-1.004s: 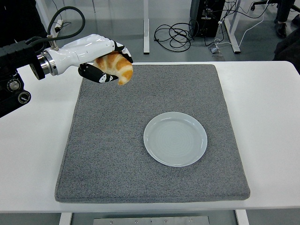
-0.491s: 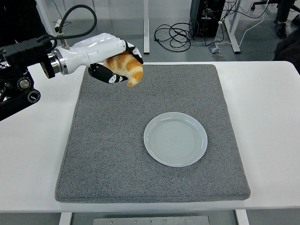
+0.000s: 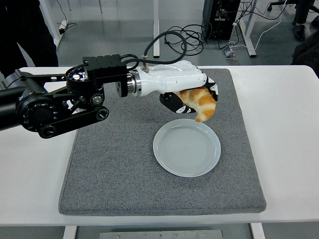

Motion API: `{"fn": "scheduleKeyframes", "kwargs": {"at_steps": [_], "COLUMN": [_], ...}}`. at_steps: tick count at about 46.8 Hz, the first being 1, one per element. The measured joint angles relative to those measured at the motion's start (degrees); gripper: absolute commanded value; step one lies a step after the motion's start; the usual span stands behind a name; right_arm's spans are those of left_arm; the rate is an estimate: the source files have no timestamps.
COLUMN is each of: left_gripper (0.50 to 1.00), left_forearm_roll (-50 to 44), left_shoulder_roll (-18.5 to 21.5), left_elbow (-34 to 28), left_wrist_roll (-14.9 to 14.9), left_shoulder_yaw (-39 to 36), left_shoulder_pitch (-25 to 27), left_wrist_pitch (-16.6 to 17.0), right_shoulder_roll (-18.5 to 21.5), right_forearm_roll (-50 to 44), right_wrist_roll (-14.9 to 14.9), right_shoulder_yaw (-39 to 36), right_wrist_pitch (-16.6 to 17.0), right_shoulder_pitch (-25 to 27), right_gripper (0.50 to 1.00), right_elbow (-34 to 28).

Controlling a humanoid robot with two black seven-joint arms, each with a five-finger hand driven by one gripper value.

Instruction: Place the bread on the plate

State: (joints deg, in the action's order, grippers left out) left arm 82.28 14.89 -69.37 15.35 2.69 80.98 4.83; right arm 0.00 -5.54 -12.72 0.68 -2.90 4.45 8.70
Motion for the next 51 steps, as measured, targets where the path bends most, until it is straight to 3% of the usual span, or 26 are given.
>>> {"fn": "scheduleKeyframes", "kwargs": {"at_steps": [11,38,51], "left_gripper": [0.5,0.5,0.5], "left_forearm_roll": [0.0,0.8,1.0], "left_shoulder_roll": [-8.3,-10.1,-12.5], "left_elbow": [7.5,9.3,13.3], "left_wrist_roll": [0.4,0.7,0.9], "left_shoulder_yaw": [-1.3,-4.6,-8.6], "left_shoulder_pitch": [0.8,-3.8,-7.5], "left_wrist_pitch": [0.0,0.5,5.3], "right_shoulder_roll": [0.0,0.0,0.0], "right_forearm_roll": [0.0,0.0,0.0], "right_wrist_roll": [0.0,0.0,0.0], "right_shoulder_yaw": [0.0,0.0,0.0], "right_wrist_pitch": [0.0,0.0,0.0], "right_shoulder_pitch": [0.0,0.0,0.0], "right_gripper": [1.0,1.0,1.0], "right_elbow": [0.0,0.0,0.0]}}
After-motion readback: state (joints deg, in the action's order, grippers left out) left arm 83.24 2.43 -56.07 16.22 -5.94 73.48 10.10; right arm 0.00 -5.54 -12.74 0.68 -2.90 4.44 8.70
